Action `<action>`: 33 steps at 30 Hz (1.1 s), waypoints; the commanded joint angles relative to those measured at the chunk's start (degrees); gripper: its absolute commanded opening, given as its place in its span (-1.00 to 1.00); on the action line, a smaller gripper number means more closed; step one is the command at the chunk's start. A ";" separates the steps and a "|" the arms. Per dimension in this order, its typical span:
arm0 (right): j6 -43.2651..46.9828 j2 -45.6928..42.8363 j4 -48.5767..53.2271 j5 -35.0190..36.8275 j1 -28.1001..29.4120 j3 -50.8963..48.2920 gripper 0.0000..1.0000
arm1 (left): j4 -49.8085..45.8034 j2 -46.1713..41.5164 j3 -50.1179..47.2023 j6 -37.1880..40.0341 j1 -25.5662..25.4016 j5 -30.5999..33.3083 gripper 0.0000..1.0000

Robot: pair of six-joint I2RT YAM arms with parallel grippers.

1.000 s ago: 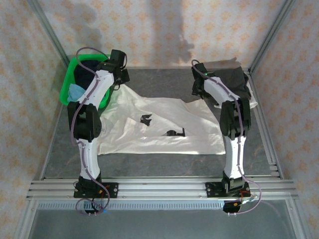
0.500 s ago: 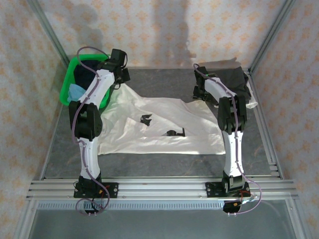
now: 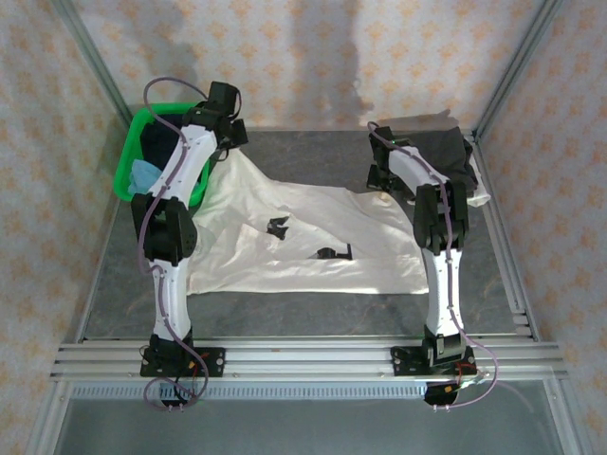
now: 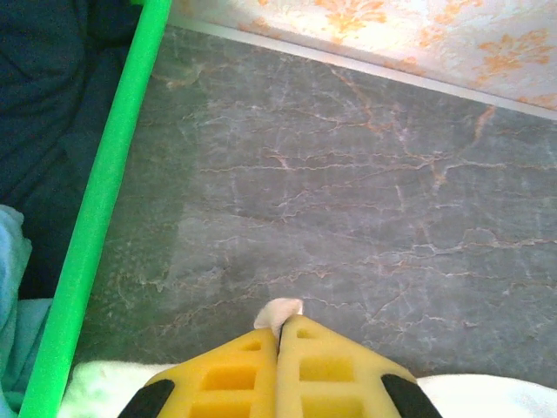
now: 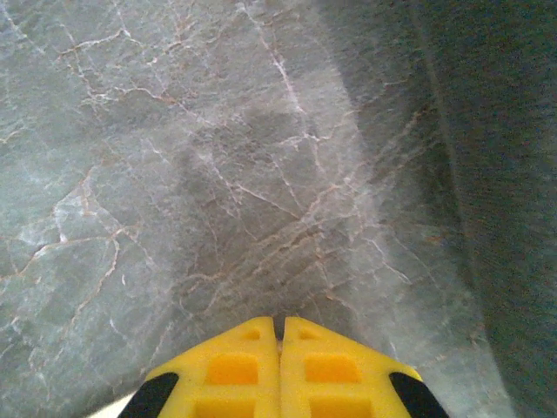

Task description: Fold and stack the t-shirts

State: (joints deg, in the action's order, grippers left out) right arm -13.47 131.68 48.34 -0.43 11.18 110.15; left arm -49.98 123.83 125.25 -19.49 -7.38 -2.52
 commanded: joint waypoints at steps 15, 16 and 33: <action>-7.32 -33.77 -11.01 4.50 -5.44 -37.15 -1.00 | 10.23 -42.85 -52.33 -1.74 0.84 10.15 -1.00; -7.60 -34.65 -11.71 3.95 -5.78 -39.09 -1.00 | 11.38 -44.68 -56.33 -3.01 0.85 10.60 -1.00; -10.22 -36.79 -11.57 5.24 -6.71 -48.40 -1.00 | 15.57 -48.46 -73.84 -9.94 0.80 13.19 -1.00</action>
State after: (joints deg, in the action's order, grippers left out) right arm -22.11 96.68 36.49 2.15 5.06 63.99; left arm -35.38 74.67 51.92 -27.94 -7.07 8.01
